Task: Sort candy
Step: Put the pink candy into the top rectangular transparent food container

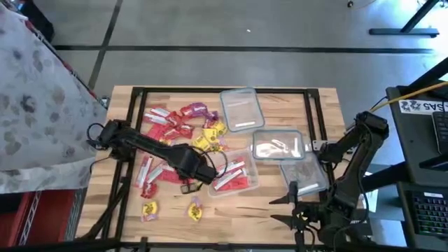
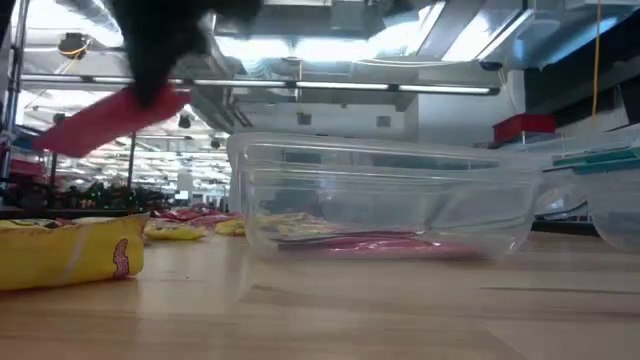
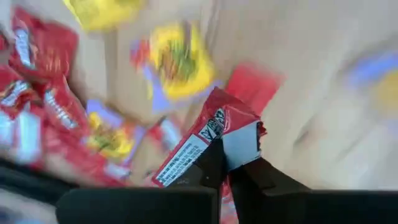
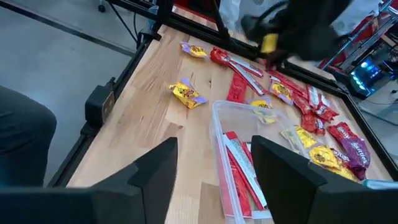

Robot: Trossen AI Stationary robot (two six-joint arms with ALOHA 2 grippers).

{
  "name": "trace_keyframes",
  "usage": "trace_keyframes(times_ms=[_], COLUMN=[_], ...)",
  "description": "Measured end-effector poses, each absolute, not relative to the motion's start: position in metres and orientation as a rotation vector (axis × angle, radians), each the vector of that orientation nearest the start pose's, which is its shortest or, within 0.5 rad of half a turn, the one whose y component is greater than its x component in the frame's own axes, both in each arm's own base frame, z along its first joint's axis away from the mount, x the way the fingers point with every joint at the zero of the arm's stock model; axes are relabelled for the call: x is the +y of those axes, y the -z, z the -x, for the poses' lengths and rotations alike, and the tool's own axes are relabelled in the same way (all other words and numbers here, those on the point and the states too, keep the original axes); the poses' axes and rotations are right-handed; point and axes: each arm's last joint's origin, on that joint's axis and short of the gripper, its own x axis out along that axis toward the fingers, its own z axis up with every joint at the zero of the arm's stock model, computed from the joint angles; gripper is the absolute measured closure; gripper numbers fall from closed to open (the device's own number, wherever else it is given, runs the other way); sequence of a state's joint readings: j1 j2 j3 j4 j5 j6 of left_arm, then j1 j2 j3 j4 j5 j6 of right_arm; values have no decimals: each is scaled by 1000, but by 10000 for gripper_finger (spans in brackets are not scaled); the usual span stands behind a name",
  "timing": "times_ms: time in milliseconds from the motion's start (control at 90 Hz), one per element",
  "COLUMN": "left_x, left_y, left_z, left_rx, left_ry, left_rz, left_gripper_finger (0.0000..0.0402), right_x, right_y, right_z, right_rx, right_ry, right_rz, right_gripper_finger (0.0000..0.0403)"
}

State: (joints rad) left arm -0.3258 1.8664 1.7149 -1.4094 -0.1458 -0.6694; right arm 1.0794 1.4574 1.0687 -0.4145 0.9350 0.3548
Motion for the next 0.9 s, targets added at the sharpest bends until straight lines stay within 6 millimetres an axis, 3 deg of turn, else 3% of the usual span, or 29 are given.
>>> trace_keyframes(times_ms=[178,289,467,656,900], left_x=[-114,-116,-101,-84,-70], left_y=[-312,-311,-285,-255,-237], left_z=[-374,-398,-415,-426,-435], left_rx=[1006,846,882,1000,1069], left_ry=[-274,-205,-300,-351,-342], left_rz=[304,308,279,381,512], left_gripper_finger=[400,400,400,400,396], right_x=[252,252,252,252,253], right_y=[-268,-268,-268,-268,-269], right_z=[-162,-162,-162,-162,-162], right_rx=[427,425,424,423,421], right_ry=[-43,-43,-43,-44,-44], right_rz=[351,348,347,343,341], right_gripper_finger=[210,210,210,210,210])
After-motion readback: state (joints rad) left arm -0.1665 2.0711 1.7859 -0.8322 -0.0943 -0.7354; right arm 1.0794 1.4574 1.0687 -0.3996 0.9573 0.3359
